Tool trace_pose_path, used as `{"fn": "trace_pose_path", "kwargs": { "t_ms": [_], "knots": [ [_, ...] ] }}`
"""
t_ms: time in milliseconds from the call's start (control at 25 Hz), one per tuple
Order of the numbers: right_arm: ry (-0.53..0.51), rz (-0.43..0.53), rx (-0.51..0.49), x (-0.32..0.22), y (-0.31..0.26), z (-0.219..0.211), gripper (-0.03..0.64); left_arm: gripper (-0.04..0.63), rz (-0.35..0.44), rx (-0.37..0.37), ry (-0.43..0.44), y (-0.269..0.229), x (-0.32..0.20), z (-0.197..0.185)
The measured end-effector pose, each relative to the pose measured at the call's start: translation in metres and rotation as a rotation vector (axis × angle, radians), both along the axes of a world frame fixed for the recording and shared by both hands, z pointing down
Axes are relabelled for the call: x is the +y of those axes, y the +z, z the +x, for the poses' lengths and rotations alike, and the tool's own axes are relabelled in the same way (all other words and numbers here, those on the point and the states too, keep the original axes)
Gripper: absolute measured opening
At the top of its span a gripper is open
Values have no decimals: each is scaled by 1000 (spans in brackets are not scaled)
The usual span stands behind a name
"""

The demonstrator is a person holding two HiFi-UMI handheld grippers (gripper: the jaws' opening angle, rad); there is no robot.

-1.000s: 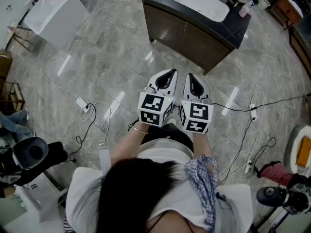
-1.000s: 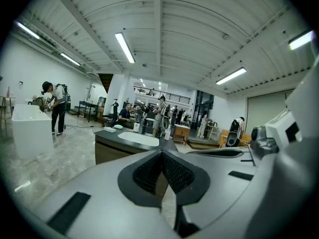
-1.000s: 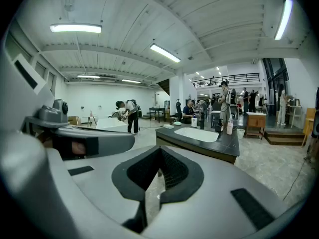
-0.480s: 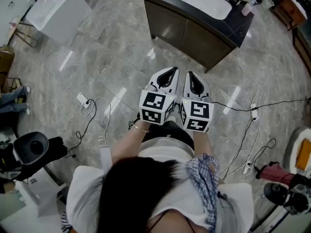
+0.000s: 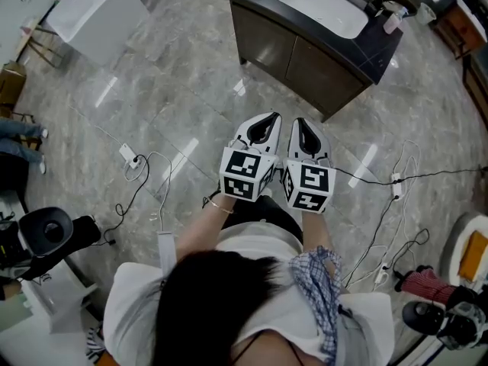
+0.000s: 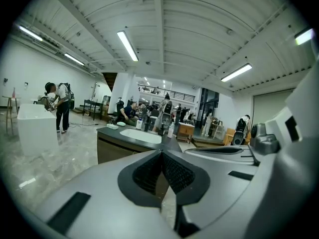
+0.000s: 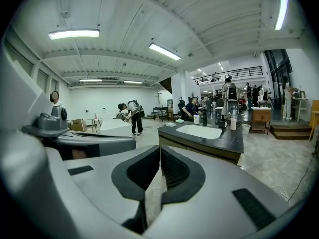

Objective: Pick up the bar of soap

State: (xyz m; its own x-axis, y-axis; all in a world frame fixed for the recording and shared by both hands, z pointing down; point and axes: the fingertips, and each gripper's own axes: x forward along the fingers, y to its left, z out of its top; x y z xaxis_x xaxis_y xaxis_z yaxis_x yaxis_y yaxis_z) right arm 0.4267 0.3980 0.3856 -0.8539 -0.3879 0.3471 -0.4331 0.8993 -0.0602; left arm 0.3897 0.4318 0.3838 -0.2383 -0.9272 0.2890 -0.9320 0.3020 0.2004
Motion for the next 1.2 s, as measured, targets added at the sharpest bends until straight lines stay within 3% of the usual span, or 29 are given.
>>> {"fn": "trace_pose_path", "kwargs": {
  "t_ms": [440,920,1200],
  "knots": [
    [32,1,23,-42,8,-61,15,11,3,11,-10,6,-36,-76],
    [53,4,42,-92,3,-188,15,11,3,24,0,0,-87,-207],
    [77,7,50,-103,3,-246,15,11,1,16,32,-1,-102,-264]
  ]
}}
